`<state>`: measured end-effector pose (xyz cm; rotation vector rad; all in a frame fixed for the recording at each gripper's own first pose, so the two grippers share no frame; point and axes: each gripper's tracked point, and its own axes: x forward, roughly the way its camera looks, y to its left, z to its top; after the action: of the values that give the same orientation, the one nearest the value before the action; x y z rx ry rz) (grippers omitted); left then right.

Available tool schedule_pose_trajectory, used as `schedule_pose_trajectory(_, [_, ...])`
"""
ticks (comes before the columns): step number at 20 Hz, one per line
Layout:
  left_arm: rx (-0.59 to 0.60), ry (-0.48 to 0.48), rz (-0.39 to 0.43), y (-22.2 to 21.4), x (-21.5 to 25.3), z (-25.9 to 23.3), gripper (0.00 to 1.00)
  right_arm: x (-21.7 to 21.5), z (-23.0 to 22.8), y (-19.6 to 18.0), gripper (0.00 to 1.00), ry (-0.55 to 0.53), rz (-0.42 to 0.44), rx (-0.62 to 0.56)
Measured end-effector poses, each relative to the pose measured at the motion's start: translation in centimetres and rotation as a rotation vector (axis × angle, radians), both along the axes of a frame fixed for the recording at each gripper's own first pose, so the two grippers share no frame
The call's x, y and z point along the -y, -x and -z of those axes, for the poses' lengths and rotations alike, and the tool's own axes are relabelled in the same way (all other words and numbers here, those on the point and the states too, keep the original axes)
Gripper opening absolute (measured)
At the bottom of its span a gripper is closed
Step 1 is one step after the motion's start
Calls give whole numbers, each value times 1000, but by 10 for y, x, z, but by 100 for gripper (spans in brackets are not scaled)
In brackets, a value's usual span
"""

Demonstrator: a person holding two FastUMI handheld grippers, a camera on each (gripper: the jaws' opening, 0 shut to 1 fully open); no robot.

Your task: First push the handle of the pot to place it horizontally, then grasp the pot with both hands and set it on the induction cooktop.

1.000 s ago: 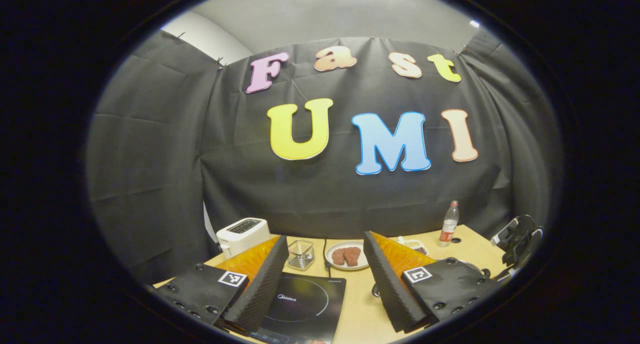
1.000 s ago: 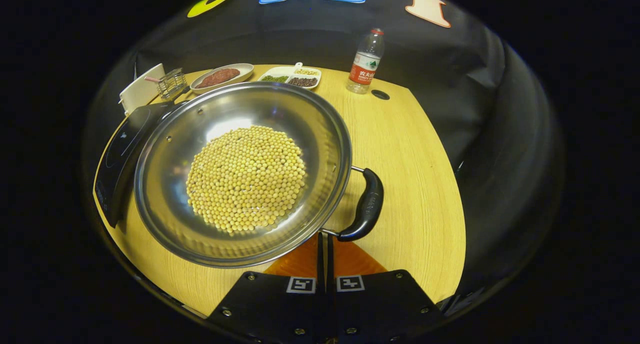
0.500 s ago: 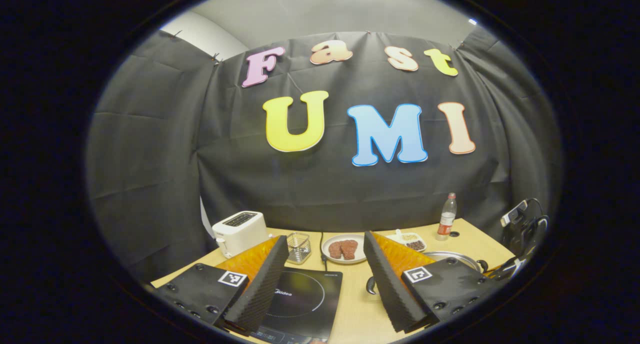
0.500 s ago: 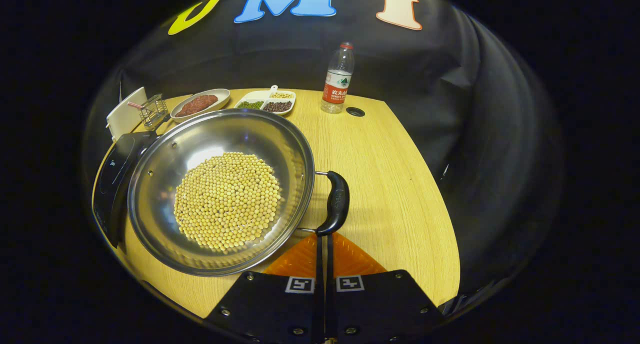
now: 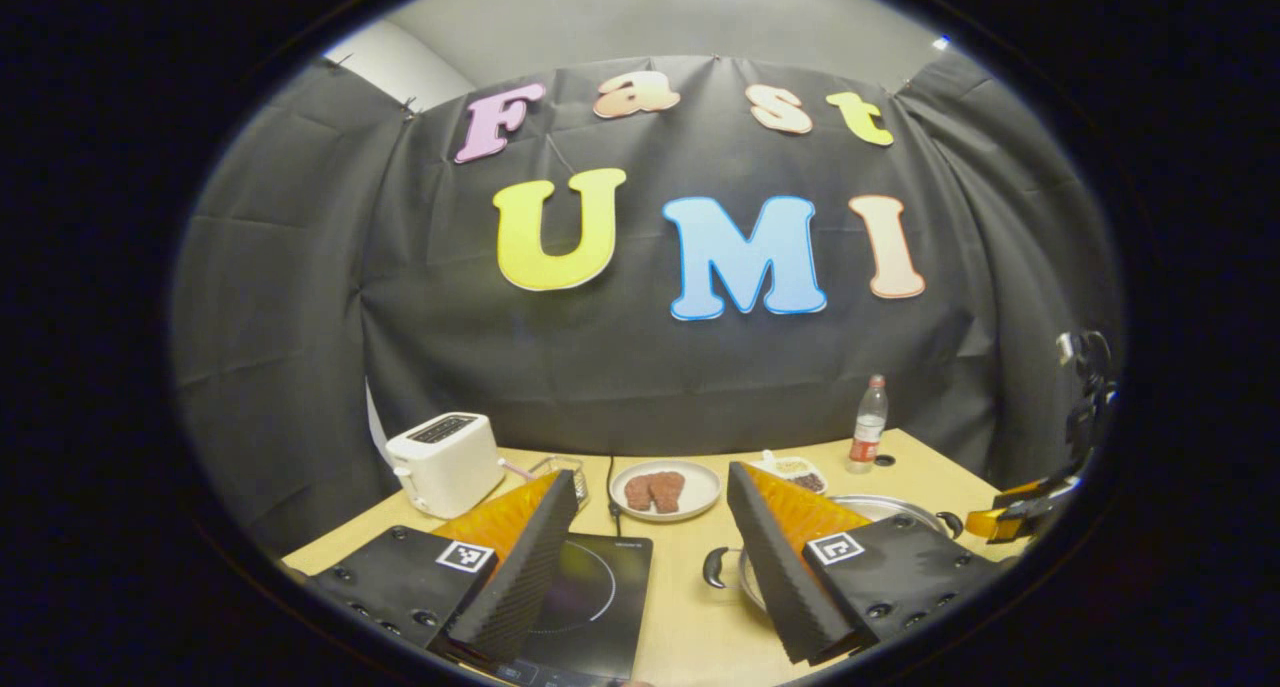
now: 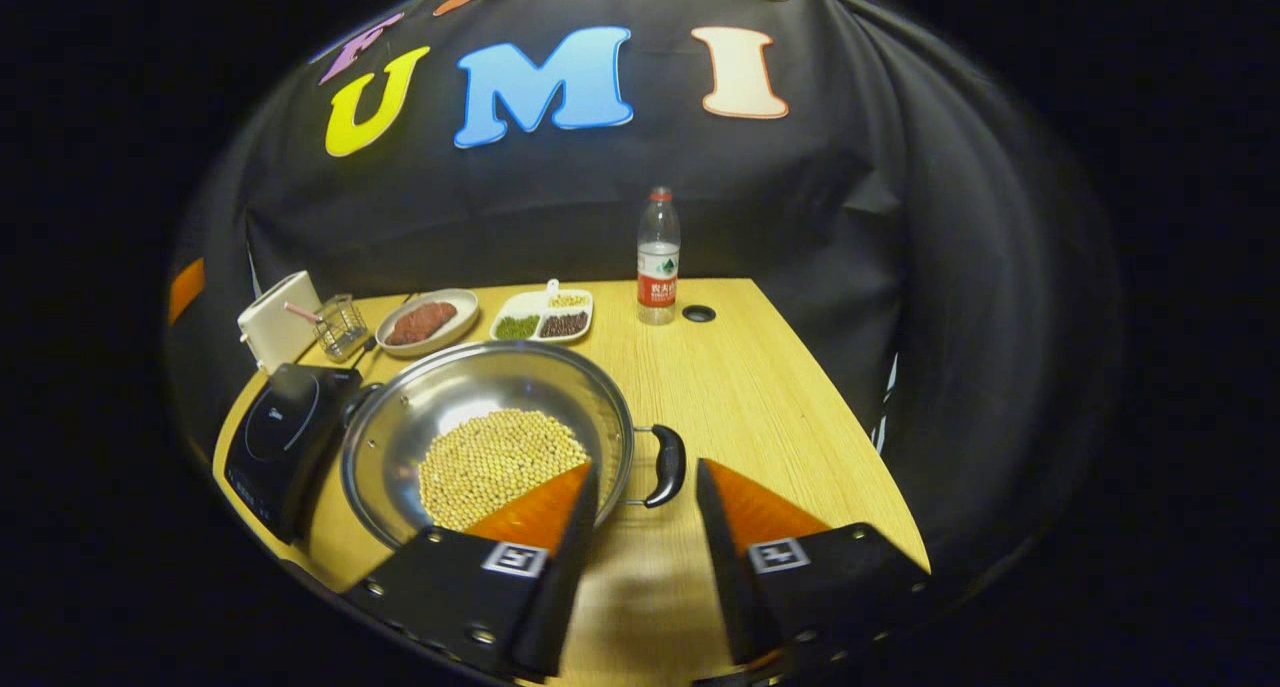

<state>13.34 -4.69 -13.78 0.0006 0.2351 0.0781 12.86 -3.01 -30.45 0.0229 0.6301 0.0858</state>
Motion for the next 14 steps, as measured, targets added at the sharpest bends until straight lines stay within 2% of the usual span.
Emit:
schedule_pose_trajectory(1, [-6,0,12,-3,4,4,98,1,-8,-3,76,-2,6,29])
schedule_pose_trajectory(2, [-14,3,26,-6,7,9,91,2,-14,-4,99,-3,7,56])
schedule_pose_trajectory(5, [-54,34,64,-16,20,29,91,-2,-22,-5,98,9,-2,95])
schedule_pose_trajectory(6, [-79,52,77,-19,24,40,100,-2,-23,-7,98,15,-4,104])
schedule_pose_trajectory(7, [-103,67,85,-21,28,49,91,-2,-24,-8,97,19,-4,108])
schedule_pose_trajectory(9, [-134,86,97,-29,34,64,91,-2,-22,-11,98,21,-4,103])
schedule_pose_trajectory(10, [-146,89,104,-33,37,70,100,-1,-21,-13,97,20,-3,97])
schedule_pose_trajectory(14, [-206,93,147,-47,53,101,100,1,-11,-19,97,29,-1,71])
